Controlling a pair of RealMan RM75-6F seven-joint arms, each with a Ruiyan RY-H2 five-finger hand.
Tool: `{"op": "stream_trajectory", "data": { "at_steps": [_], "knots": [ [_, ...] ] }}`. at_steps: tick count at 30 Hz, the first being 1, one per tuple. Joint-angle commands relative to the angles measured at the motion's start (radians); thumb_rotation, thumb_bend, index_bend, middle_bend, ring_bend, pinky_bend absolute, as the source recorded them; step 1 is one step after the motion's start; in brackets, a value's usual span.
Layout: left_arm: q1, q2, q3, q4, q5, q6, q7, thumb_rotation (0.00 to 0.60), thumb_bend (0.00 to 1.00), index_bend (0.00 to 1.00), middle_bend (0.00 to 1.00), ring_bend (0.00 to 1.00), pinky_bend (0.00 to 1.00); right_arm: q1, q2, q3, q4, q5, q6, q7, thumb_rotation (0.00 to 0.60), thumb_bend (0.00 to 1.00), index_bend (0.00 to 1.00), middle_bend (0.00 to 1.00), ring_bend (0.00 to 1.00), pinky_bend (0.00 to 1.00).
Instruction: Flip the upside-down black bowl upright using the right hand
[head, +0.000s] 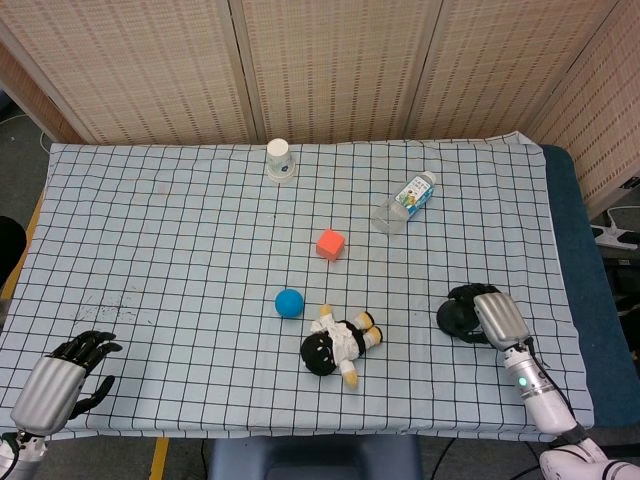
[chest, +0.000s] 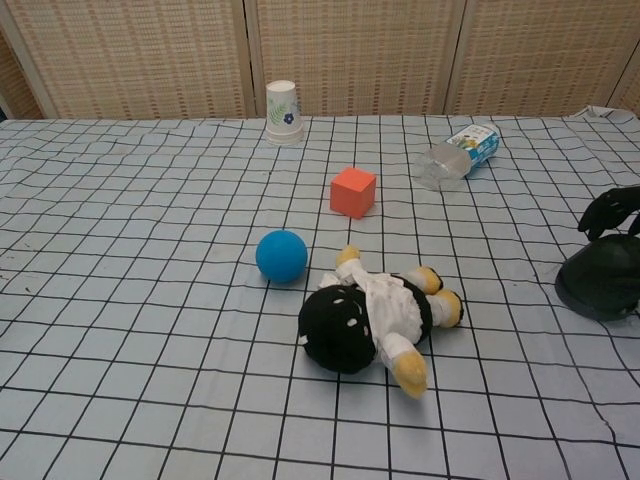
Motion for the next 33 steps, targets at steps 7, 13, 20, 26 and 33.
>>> {"op": "stream_trajectory", "data": {
  "at_steps": [7,13,20,26,33],
  "knots": [
    [0.0,0.001,0.0,-0.001,-0.002,0.0,-0.002,0.6,0.36,0.33,0.26,0.22,0.45,0.002,-0.004,0.001,0.008,0.011,-0.016,-0.011,0.6,0.13,0.35,0.36,0.28,0.33],
    [0.0,0.002,-0.002,-0.001,-0.004,0.001,-0.005,0.6,0.36,0.33,0.26,0.22,0.45,0.001,-0.009,0.005,0.006,0.002,0.0,-0.011,0.6,0.25,0.38,0.39,0.33,0.37],
    [0.0,0.001,-0.001,0.0,-0.001,0.002,-0.004,0.6,0.36,0.33,0.26,0.22,0.45,0.0,-0.001,0.007,-0.002,-0.002,0.006,-0.008,0.6,0.43,0.43,0.42,0.36,0.41],
    [0.002,0.001,0.001,0.001,0.0,0.004,-0.006,0.6,0.36,0.33,0.26,0.22,0.45,-0.005,0.02,0.015,-0.038,-0.021,0.042,0.008,0.6,0.46,0.46,0.44,0.39,0.44],
    [0.002,0.002,0.001,-0.001,0.001,0.006,-0.007,0.6,0.36,0.33,0.26,0.22,0.45,-0.029,0.115,0.043,-0.186,-0.022,0.118,-0.042,0.6,0.46,0.46,0.44,0.39,0.44]
  ]
}}
